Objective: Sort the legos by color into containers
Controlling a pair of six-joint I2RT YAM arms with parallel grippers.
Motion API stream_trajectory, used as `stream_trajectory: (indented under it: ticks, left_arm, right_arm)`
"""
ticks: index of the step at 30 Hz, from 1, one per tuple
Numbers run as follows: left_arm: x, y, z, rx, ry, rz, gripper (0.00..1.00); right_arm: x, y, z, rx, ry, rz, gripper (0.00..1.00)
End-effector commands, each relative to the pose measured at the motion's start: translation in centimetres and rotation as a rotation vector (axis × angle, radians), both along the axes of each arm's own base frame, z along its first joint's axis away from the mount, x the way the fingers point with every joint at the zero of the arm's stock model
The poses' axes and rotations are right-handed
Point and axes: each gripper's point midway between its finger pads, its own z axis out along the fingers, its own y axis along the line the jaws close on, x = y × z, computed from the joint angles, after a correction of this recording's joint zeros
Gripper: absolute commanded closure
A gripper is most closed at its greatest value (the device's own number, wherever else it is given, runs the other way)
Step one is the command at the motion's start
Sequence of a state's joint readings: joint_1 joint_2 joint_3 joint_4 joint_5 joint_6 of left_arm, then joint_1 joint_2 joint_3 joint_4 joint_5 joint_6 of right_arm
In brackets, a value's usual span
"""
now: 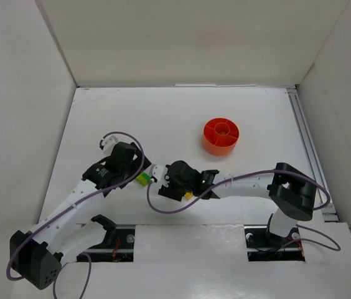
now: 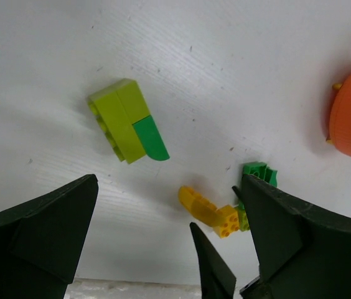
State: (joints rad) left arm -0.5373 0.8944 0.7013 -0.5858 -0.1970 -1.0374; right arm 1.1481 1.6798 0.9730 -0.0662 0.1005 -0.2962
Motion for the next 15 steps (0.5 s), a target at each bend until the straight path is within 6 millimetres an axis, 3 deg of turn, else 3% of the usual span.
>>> stream_trajectory:
  ticks: [1,9,15]
  left_arm:
    - [2.2,-0.1,3.3,-0.006,-0.096,0.048,0.01]
    - [3.2,0.2,2.5,0.028,-0.065,0.090,0.01]
    - [3.4,0.1,2.4,0.029,-0.065,0.090,0.01]
  right_arm:
    - [-0.2,1.2,0.3,0.032,-0.006,0.035,0.32]
    - [-0.1,0.2,-1.1,0.016,0.006,-0.022,0.33]
    - [1.4,-0.9,-1.1,0.013,-0.001,-0.069,0.36]
